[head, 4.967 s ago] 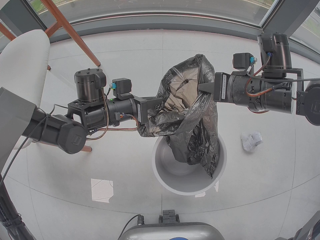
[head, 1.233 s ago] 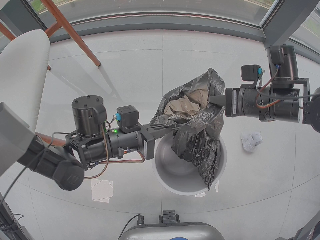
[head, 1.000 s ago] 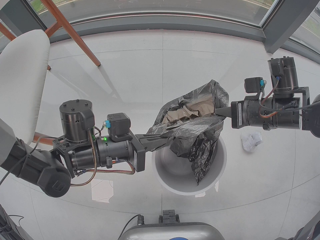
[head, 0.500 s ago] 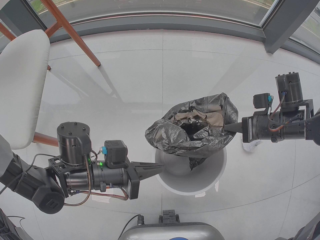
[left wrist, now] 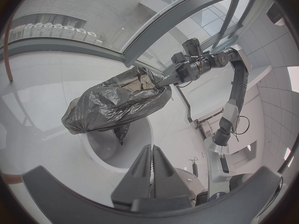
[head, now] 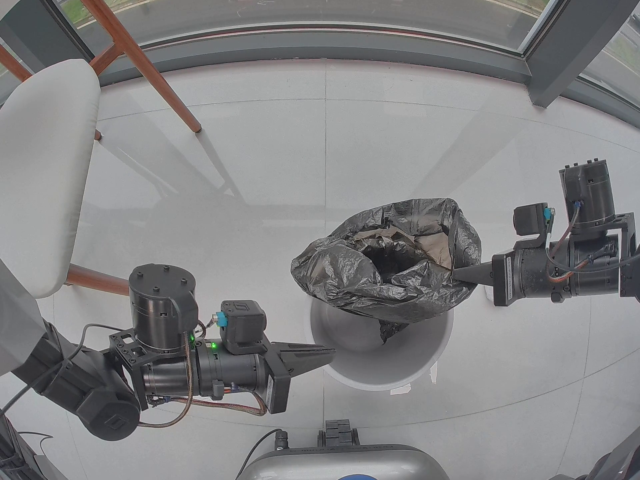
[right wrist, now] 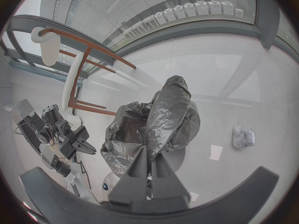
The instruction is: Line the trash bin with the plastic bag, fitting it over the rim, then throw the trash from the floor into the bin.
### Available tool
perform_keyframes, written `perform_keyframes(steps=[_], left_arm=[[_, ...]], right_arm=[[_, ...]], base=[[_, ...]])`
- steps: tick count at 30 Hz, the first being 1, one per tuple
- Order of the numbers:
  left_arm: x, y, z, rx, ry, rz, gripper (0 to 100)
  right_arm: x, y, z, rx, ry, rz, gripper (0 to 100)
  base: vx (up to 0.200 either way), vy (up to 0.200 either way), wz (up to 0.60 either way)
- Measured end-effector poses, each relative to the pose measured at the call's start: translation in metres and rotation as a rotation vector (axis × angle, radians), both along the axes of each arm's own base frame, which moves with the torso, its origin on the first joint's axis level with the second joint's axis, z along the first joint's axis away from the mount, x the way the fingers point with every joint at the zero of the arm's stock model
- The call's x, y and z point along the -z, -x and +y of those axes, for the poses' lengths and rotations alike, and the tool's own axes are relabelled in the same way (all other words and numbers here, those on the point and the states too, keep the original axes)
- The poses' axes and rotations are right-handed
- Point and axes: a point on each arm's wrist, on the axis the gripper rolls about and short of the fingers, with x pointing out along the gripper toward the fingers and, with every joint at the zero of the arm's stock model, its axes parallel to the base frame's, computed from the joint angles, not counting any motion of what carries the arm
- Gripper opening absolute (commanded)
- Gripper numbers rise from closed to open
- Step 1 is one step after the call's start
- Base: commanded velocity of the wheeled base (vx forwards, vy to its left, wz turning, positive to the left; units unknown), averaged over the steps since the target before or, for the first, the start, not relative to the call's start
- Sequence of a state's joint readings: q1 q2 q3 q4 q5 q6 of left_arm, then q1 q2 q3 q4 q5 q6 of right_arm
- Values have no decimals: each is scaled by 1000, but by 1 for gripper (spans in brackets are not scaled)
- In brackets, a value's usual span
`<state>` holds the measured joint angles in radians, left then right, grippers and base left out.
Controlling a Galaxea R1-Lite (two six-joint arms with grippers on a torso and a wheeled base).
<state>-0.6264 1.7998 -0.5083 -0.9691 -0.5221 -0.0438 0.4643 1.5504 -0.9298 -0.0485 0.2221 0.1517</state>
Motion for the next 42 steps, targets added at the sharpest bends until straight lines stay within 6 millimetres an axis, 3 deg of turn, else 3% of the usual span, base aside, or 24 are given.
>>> perform_keyframes(steps=[4,5,11,19,26,33,42], left_arm=[[-4,6,-4,-75,82,168,0],[-6,8,-6,-101,111,219,100],[-16,23,-13,-266,280,499,100],[-20,34,-25,-449,475,726,100],[-15,23,-46,-464,618,714,100],[18,8,-63,-502,636,708,100],[33,-12,-72,-541,672,693,100]], right_arm=[[-1,0,0,0,-1,-2,0],[-1,0,0,0,-1,-3,0],[-1,0,0,0,-2,-9,0],[-2,0,1,-3,-3,-16,0],[-2,-1,1,-3,-2,-17,0],[-2,-2,1,-3,-2,-18,0],[-3,-3,2,-2,-2,-19,0]], base=[[0,0,0],[0,0,0],[0,0,0],[0,0,0],[0,0,0],[0,0,0],[0,0,0]])
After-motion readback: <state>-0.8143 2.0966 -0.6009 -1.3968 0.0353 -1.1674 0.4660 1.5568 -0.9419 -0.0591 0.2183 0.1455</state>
